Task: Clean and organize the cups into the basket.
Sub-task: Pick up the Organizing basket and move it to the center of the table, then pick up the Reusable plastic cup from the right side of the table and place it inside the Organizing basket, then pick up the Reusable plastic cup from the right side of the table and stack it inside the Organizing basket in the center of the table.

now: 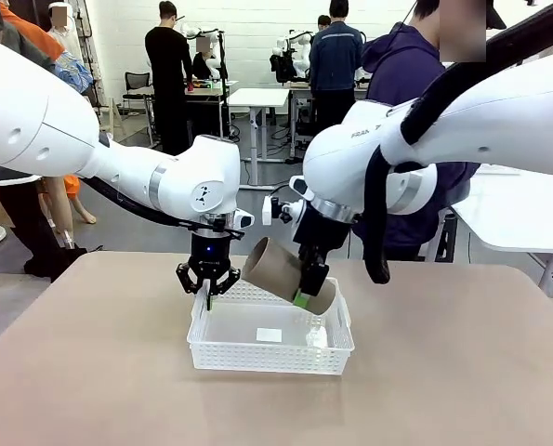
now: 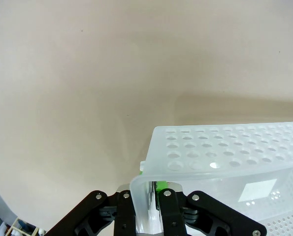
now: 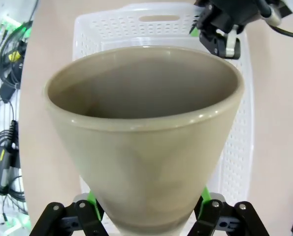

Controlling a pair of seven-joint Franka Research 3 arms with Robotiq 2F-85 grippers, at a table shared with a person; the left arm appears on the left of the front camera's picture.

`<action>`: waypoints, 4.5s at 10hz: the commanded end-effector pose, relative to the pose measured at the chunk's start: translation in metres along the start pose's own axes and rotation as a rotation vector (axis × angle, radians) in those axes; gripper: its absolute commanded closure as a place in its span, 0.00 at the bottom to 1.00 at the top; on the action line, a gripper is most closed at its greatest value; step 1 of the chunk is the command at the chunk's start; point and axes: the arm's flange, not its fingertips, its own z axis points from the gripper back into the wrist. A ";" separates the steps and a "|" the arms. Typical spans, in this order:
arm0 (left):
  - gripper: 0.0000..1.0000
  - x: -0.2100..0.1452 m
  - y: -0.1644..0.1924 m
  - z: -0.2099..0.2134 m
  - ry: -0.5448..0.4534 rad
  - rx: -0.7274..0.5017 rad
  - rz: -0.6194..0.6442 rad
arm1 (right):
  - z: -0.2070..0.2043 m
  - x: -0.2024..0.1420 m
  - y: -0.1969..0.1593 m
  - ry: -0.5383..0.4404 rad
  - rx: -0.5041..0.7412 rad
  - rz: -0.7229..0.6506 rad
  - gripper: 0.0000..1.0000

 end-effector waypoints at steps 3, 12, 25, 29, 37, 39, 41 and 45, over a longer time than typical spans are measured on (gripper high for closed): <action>1.00 0.001 -0.001 -0.002 -0.001 0.009 -0.001 | -0.019 0.003 -0.009 0.111 0.055 -0.021 0.19; 1.00 0.001 -0.001 -0.002 -0.001 0.009 -0.001 | -0.063 -0.017 0.020 0.241 -0.029 0.078 0.19; 1.00 0.001 -0.001 -0.002 -0.001 0.009 -0.001 | 0.170 -0.165 0.101 -0.444 -0.262 0.077 0.00; 1.00 0.001 -0.001 -0.002 -0.001 0.009 -0.001 | 0.180 -0.360 0.133 -0.779 -0.357 0.000 0.00; 1.00 0.001 -0.001 -0.002 -0.001 0.009 -0.001 | 0.150 -0.495 0.173 -0.926 -0.415 -0.086 0.00; 1.00 0.001 -0.001 -0.002 -0.001 0.009 -0.001 | 0.150 -0.495 0.173 -0.926 -0.415 -0.086 0.00; 1.00 0.001 -0.001 -0.002 -0.001 0.009 -0.001 | 0.150 -0.495 0.173 -0.926 -0.415 -0.086 0.00; 1.00 0.001 -0.001 -0.002 -0.001 0.009 -0.001 | 0.150 -0.495 0.173 -0.926 -0.415 -0.086 0.00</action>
